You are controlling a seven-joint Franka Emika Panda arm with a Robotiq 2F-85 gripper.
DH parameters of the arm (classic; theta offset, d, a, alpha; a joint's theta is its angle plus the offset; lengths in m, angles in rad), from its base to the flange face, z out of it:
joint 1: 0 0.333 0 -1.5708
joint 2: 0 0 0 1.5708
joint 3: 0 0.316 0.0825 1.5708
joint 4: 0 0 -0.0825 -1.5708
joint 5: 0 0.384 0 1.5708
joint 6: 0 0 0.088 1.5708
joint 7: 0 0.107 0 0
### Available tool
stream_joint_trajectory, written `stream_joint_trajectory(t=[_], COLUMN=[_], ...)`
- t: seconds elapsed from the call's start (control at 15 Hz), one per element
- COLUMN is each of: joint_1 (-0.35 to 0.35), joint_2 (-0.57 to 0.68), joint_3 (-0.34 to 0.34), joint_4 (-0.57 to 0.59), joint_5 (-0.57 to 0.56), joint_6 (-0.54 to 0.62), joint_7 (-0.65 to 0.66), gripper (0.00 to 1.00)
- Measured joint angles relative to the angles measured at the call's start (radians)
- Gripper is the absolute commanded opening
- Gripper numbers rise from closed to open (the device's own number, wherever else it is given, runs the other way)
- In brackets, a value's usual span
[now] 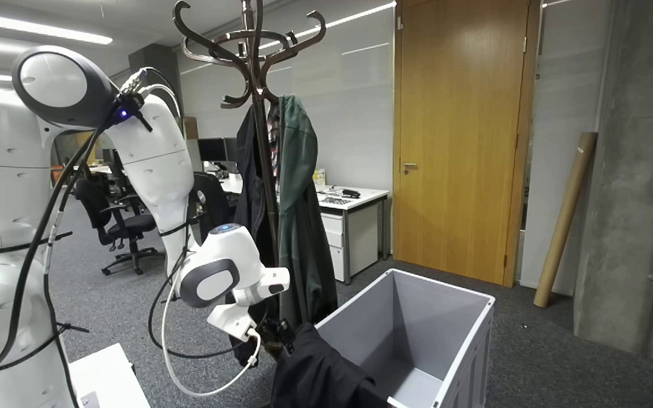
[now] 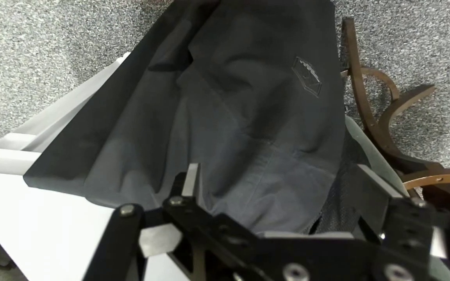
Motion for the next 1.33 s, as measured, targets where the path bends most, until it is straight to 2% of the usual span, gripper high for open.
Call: stream_joint_trajectory(t=[0.33,0.93,1.33], joint_1=[0.000,-0.002,-0.001], joint_2=[0.052,0.181,0.262], joint_3=[0.002,0.042,0.046], joint_4=[0.020,0.119,0.189], joint_5=[0.009,0.025,0.025], joint_6=[0.039,0.040,0.039], joint_7=[0.013,0.033,0.033], gripper=[1.00,1.00,1.00])
